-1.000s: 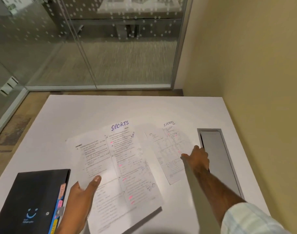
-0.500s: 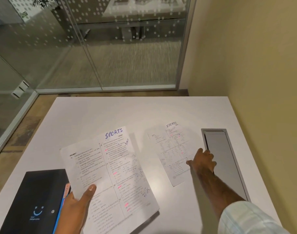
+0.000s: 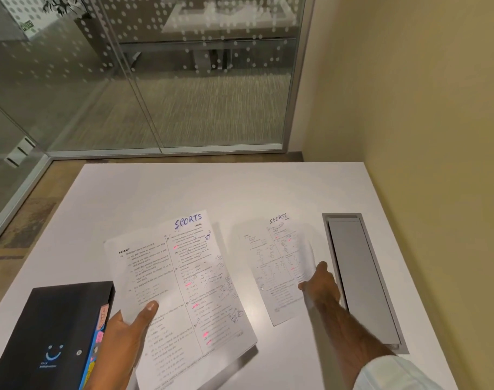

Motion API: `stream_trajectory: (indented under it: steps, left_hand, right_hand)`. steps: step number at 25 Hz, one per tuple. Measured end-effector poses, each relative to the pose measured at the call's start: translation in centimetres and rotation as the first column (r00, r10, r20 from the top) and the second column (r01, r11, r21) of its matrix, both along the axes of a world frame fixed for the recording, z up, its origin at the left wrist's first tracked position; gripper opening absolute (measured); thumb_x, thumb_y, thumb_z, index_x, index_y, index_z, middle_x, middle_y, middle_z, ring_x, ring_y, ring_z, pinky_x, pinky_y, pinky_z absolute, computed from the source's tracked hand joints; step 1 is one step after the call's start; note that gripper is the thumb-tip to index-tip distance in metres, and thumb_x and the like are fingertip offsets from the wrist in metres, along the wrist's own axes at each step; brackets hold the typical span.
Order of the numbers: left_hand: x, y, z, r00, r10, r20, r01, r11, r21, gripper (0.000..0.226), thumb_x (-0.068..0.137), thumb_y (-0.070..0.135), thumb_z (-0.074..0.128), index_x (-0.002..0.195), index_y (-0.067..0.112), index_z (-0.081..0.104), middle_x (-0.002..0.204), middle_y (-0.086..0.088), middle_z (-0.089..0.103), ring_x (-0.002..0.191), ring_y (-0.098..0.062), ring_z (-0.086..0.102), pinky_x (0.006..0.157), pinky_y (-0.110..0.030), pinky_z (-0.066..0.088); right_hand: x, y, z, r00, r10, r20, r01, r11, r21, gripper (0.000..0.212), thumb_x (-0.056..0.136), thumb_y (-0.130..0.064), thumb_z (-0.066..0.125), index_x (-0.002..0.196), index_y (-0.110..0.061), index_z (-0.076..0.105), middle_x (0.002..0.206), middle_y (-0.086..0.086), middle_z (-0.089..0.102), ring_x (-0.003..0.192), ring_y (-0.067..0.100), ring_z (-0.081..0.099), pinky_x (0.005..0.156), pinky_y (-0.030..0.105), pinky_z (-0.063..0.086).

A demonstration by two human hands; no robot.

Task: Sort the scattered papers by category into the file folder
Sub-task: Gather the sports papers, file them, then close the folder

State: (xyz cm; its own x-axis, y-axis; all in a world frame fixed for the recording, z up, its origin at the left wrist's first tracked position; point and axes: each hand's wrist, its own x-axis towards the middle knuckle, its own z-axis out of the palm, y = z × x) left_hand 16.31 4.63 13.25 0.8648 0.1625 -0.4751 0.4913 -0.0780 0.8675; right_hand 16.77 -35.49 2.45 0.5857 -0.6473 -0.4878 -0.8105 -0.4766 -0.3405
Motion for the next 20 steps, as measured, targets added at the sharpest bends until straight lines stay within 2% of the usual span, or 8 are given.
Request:
stream_trajectory:
  steps: [3,6,9,12,13,15,18,20]
  left_hand:
    - [-0.1,-0.4,-0.2,1.000,-0.011,-0.002,0.011,1.000,-0.021,0.050,0.088,0.031,0.078,0.131,0.018,0.057,0.112,-0.004,0.072,0.106,-0.032,0.068,0.096,-0.058,0.053]
    - [-0.5,-0.4,-0.9,1.000,-0.021,-0.021,0.020,0.999,-0.042,0.045,0.089,0.033,0.074,0.130,0.023,0.059,0.114,-0.002,0.076,0.105,-0.031,0.072,0.090,-0.055,0.057]
    - [-0.6,-1.1,-1.0,0.999,-0.023,-0.032,0.019,0.993,-0.118,0.035,0.096,0.022,0.067,0.130,0.024,0.061,0.117,-0.003,0.076,0.106,-0.031,0.073,0.093,-0.057,0.056]
    - [-0.5,-2.6,-0.4,0.999,-0.032,0.010,0.033,0.984,-0.174,0.031,0.098,0.018,0.065,0.128,0.025,0.063,0.118,0.000,0.077,0.105,-0.025,0.074,0.092,-0.047,0.057]
    - [-0.4,-3.3,0.0,0.999,-0.036,0.013,0.038,0.983,-0.182,0.031,0.099,0.019,0.064,0.129,0.024,0.064,0.118,0.000,0.076,0.105,-0.023,0.074,0.090,-0.044,0.058]
    - [-0.2,-4.7,0.7,0.997,-0.070,0.015,0.072,0.974,-0.214,0.030,0.101,0.025,0.061,0.131,0.023,0.064,0.119,0.000,0.076,0.106,-0.022,0.074,0.091,-0.043,0.058]
    - [-0.2,-6.8,1.8,0.989,-0.147,0.028,0.149,0.951,-0.271,0.035,0.102,0.034,0.058,0.134,0.022,0.064,0.123,-0.003,0.075,0.112,-0.025,0.072,0.098,-0.049,0.056]
    - [-0.2,-8.0,2.5,0.982,-0.185,0.046,0.190,0.936,-0.296,0.036,0.100,0.034,0.060,0.134,0.021,0.064,0.123,-0.004,0.074,0.111,-0.028,0.072,0.097,-0.050,0.056]
  right_hand:
    - [-1.2,0.4,-0.6,0.967,-0.192,0.165,0.145,0.954,0.264,0.031,0.078,-0.009,0.068,0.105,-0.011,0.052,0.103,0.011,0.069,0.087,0.033,0.069,0.074,0.044,0.062]
    - [-2.4,1.5,0.8,0.833,-0.472,0.287,0.257,0.791,0.554,0.028,0.071,-0.004,0.060,0.098,-0.012,0.067,0.099,0.019,0.074,0.080,0.035,0.072,0.069,0.055,0.063]
    - [-3.7,1.7,5.7,0.746,-0.532,0.401,0.214,0.761,0.612,0.033,0.082,0.007,0.062,0.112,-0.006,0.067,0.098,0.015,0.075,0.078,0.030,0.072,0.067,0.039,0.060]
    - [-5.8,2.5,11.7,0.628,-0.655,0.421,0.067,0.585,0.809,0.038,0.089,0.009,0.062,0.122,-0.009,0.066,0.108,0.013,0.077,0.094,0.035,0.075,0.086,0.049,0.058]
    - [-6.7,3.0,13.5,0.617,-0.676,0.403,0.023,0.528,0.849,0.038,0.090,0.009,0.060,0.124,-0.009,0.065,0.110,0.012,0.077,0.098,0.035,0.075,0.092,0.052,0.055]
    - [-8.2,4.1,15.3,0.653,-0.655,0.380,-0.021,0.486,0.874,0.039,0.091,0.010,0.059,0.125,-0.008,0.064,0.113,0.013,0.076,0.102,0.036,0.074,0.096,0.054,0.053]
    - [-9.0,6.3,15.6,0.711,-0.584,0.392,-0.023,0.537,0.843,0.036,0.089,0.011,0.062,0.119,-0.009,0.066,0.110,0.014,0.077,0.102,0.037,0.073,0.096,0.054,0.054]
    - [-9.2,7.8,15.3,0.740,-0.539,0.403,-0.011,0.589,0.808,0.036,0.088,0.012,0.064,0.114,-0.012,0.068,0.105,0.012,0.078,0.097,0.032,0.075,0.090,0.046,0.058]
